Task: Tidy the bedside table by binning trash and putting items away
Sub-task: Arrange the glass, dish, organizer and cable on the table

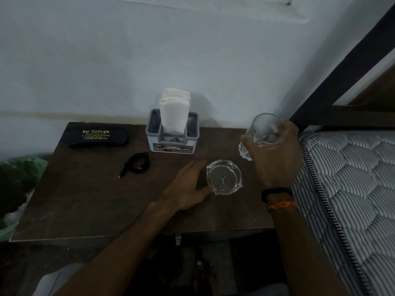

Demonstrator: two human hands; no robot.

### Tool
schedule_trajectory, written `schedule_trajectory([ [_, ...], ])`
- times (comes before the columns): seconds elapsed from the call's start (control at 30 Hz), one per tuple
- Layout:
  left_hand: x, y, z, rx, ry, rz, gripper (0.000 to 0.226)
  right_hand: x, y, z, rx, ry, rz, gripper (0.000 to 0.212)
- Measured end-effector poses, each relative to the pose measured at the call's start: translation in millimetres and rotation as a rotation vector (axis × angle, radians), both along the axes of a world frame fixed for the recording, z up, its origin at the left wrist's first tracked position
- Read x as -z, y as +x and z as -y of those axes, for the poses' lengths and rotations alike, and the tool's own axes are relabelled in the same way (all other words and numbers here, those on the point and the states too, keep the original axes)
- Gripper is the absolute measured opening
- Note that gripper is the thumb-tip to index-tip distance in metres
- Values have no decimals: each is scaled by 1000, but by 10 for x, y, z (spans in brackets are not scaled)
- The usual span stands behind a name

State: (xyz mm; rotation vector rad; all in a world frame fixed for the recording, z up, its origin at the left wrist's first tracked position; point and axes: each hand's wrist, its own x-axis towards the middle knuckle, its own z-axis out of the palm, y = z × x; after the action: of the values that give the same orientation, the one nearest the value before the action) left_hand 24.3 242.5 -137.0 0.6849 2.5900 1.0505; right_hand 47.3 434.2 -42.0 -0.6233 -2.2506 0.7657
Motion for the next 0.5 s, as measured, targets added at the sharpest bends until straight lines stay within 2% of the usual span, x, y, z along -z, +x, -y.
schedule_trajectory([
  [0.2,-25,5,3,-7,12,0,83,63,152,169,-215,-83,99,88],
  [0.5,-159,31,8,7,61,-31,64,279,246,176,-311,-71,220,87],
])
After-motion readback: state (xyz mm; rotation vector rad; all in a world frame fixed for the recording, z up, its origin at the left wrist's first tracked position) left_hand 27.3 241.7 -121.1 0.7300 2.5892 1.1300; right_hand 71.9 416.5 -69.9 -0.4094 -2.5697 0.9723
